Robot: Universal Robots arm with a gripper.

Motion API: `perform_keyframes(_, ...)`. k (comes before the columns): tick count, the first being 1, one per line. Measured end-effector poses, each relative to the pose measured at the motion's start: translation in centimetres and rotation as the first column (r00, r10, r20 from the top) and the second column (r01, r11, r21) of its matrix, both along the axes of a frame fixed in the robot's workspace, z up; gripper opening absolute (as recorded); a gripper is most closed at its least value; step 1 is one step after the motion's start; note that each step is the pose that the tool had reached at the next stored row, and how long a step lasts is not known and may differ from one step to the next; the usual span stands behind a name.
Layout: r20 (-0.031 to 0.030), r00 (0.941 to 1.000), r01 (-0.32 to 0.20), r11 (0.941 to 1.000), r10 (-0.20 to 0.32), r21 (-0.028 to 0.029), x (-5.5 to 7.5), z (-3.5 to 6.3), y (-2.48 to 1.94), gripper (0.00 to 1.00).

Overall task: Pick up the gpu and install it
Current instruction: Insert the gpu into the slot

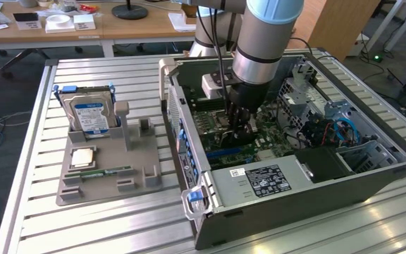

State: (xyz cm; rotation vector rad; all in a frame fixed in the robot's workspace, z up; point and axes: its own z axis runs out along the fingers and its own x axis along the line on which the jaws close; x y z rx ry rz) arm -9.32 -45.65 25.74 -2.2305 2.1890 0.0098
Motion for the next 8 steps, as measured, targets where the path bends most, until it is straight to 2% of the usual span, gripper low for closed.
perform_keyframes(8, 0.0009, 1.0, 0.0, 1.0, 0.0, 0.0, -0.07, -0.25, 0.01, 0.26)
